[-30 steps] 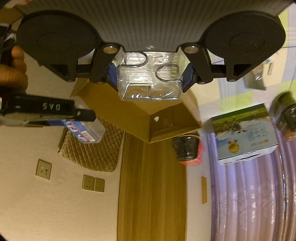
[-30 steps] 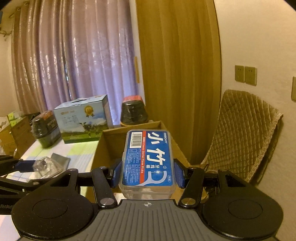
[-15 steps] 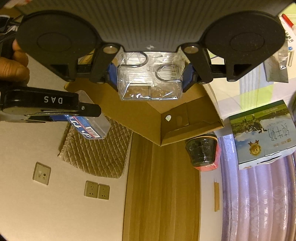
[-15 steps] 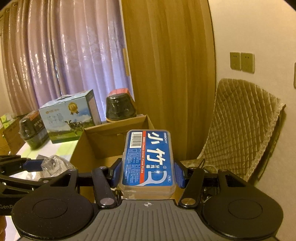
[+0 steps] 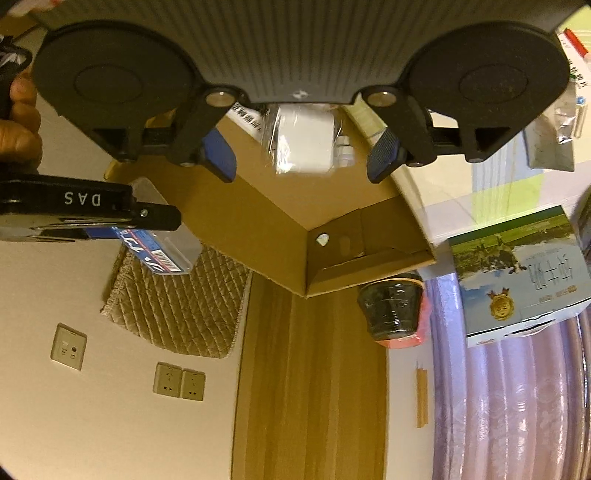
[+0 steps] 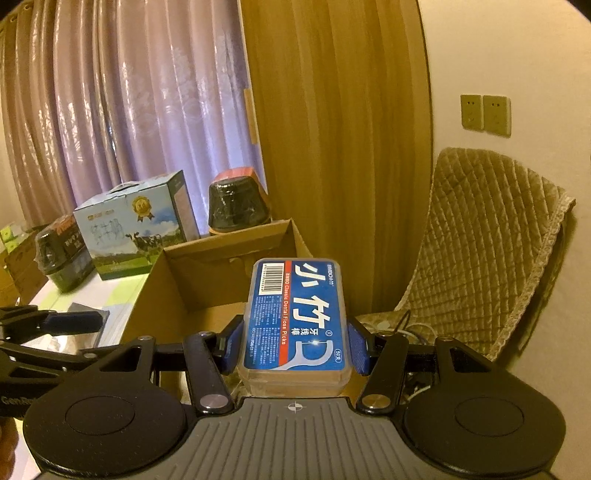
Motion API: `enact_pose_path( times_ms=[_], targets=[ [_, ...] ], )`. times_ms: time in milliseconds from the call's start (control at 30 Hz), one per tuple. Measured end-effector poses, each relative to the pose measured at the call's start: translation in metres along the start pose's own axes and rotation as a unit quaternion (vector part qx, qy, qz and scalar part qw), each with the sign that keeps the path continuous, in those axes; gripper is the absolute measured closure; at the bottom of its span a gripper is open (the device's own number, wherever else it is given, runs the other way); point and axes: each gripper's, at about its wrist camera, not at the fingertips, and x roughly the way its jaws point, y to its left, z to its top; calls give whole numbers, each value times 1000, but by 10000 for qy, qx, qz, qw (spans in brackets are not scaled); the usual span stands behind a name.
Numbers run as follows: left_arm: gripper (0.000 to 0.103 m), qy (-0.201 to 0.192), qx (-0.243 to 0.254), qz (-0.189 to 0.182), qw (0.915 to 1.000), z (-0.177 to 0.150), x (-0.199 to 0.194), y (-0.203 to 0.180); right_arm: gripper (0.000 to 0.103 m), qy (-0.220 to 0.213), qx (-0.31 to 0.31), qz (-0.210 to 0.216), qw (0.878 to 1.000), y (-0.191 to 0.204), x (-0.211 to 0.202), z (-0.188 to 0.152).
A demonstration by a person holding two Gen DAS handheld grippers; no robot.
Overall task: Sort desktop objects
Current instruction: 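Lower the tray into the cardboard box and open the left tool, then open the right tool to drop the floss box into the cardboard box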
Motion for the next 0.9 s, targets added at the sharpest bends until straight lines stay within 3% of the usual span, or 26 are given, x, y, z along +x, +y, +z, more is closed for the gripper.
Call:
enact_pose_path(
  times_ms=[833,900],
  targets=[
    [28,33,-150,66,9999,-7,-19,12,49,-12,-162,151,9998,26,2,9],
    [28,30,-159,79,9998,-8,-20,13,30,29,-174,157,9997,27,4,10]
  ],
)
